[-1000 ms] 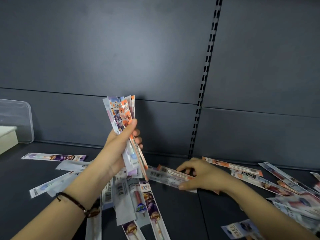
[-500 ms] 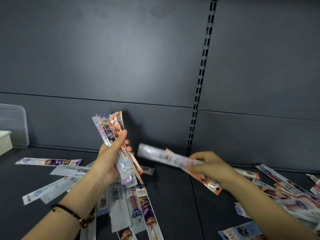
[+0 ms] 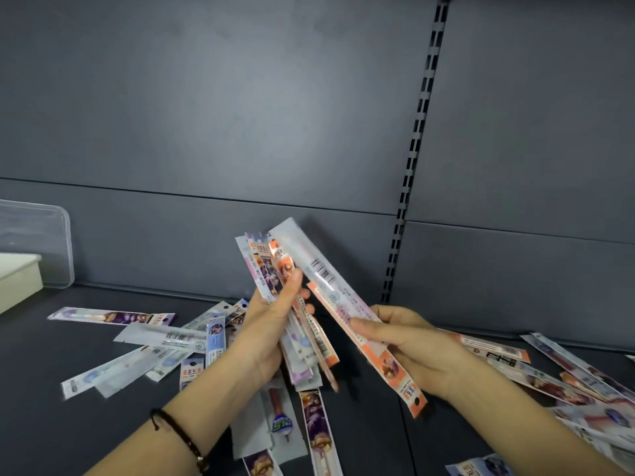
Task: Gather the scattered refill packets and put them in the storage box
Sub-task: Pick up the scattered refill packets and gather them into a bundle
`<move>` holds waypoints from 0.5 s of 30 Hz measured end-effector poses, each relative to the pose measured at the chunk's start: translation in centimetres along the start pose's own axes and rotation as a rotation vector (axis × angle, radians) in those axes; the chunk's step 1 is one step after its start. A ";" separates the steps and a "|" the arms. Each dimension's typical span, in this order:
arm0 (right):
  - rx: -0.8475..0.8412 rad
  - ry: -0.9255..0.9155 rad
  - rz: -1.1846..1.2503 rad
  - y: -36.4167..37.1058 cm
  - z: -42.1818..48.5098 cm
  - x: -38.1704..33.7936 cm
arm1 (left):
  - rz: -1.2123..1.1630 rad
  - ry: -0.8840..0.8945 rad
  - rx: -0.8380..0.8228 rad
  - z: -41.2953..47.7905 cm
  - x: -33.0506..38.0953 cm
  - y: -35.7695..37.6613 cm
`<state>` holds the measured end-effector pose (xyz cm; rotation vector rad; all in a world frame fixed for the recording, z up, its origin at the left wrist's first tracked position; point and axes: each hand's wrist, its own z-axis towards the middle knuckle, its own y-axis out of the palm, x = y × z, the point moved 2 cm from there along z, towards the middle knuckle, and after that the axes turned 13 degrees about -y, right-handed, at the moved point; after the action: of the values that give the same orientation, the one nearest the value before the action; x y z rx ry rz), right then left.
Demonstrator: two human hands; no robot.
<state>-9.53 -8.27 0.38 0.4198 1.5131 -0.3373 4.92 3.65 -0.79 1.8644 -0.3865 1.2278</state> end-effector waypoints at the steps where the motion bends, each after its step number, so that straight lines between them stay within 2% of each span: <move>1: -0.010 -0.005 -0.039 0.1 -0.1 0.0 | 0.000 0.022 -0.012 -0.1 0.3 -0.2; 5: -0.003 -0.017 -0.142 0.5 -0.2 0.2 | 0.001 0.147 -0.037 -0.3 1.4 -0.5; 10: -0.042 0.001 -0.201 0.2 -0.2 0.3 | -0.056 0.145 -0.005 -0.2 2.6 -1.4; 15: -0.130 -0.032 -0.232 -0.8 -0.1 -0.4 | 0.082 0.170 0.070 0.1 3.6 -2.4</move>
<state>-9.98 -8.91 0.76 0.1358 1.5453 -0.4223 8.19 5.69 1.10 1.8018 -0.3333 1.4600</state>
